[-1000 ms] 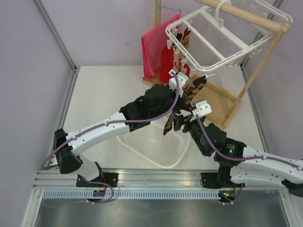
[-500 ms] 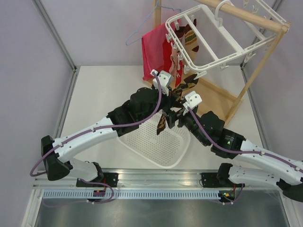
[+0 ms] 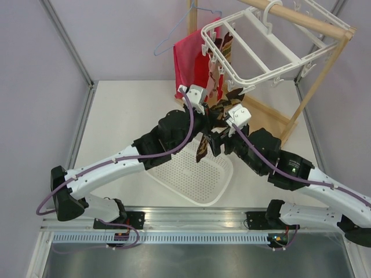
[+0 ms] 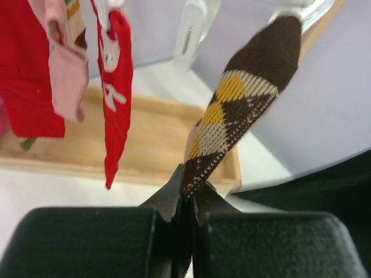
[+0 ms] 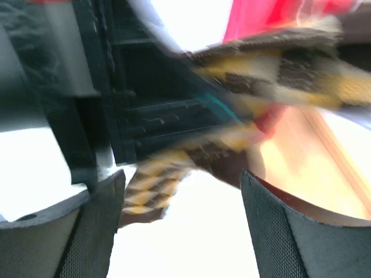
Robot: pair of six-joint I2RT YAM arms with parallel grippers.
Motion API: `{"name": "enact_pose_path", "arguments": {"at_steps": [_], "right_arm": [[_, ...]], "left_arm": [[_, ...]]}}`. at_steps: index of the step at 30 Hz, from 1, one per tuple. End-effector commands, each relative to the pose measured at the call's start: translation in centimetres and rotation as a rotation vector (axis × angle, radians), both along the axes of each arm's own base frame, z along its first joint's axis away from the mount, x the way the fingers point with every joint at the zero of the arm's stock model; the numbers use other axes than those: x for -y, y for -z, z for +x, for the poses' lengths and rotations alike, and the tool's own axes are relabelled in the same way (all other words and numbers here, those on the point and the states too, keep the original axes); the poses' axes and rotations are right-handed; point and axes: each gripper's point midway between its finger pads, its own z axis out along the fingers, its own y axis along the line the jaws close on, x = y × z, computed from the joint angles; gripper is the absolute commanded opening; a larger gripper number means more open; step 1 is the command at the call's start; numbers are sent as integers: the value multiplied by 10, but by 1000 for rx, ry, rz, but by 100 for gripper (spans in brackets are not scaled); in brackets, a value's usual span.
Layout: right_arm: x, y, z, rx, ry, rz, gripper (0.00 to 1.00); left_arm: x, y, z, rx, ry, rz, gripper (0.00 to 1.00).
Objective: Remove the socks clipped to the hanger
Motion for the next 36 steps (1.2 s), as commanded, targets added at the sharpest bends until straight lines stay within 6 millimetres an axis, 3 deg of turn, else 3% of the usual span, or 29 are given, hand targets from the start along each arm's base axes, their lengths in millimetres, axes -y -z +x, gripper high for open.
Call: {"name": "enact_pose_path", "arguments": {"at_steps": [1,6,11,17,26,36], "right_arm": [[117,-96,6,142,422,319,82],[173,-95,-19,145,511,365,82],[192,-95,-24,155,570,349,82],[178,-101,-7,141,632,302,82],[123,-103,24,108,592,256,81],[118,-98,34,103,655,223,80]], "left_arm": [[-10,62,-16,-82,25,216,2],[-3,54,-12,-66,31,211,2],[12,63,-14,-84,69,211,2],[21,66,-16,-77,50,212,2],[38,62,-28,-49,-28,220,2],[56,62,-41,-19,-64,249,2]]}}
